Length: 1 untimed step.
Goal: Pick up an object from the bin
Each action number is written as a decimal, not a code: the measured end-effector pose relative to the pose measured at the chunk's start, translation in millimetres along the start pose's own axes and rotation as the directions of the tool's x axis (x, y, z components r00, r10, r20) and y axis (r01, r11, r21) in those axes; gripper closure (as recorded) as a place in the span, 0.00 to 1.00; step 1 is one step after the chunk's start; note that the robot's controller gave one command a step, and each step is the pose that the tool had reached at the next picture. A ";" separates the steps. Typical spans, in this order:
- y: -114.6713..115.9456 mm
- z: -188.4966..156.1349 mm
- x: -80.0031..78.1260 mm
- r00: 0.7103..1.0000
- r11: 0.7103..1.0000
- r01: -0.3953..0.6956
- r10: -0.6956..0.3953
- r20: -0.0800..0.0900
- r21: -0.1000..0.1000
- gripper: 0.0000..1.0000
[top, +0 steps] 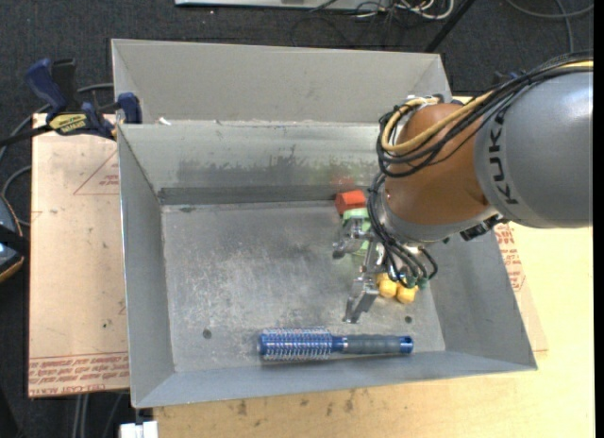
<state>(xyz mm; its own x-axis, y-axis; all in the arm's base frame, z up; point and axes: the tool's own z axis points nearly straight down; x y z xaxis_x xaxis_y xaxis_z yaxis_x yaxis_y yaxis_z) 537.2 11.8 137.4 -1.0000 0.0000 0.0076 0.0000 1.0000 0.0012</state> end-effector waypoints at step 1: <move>9.4 40.3 49.0 0.967 0.967 0.254 -0.254 0.008 0.002 0.00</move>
Offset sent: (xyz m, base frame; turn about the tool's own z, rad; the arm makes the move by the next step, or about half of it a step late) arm -0.0493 0.0085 -0.0390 -0.2593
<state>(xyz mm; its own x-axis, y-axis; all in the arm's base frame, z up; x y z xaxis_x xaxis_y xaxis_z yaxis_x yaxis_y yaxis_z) 487.9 21.2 97.4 -0.9671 -0.2543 -0.0005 -0.2543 0.9671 0.0016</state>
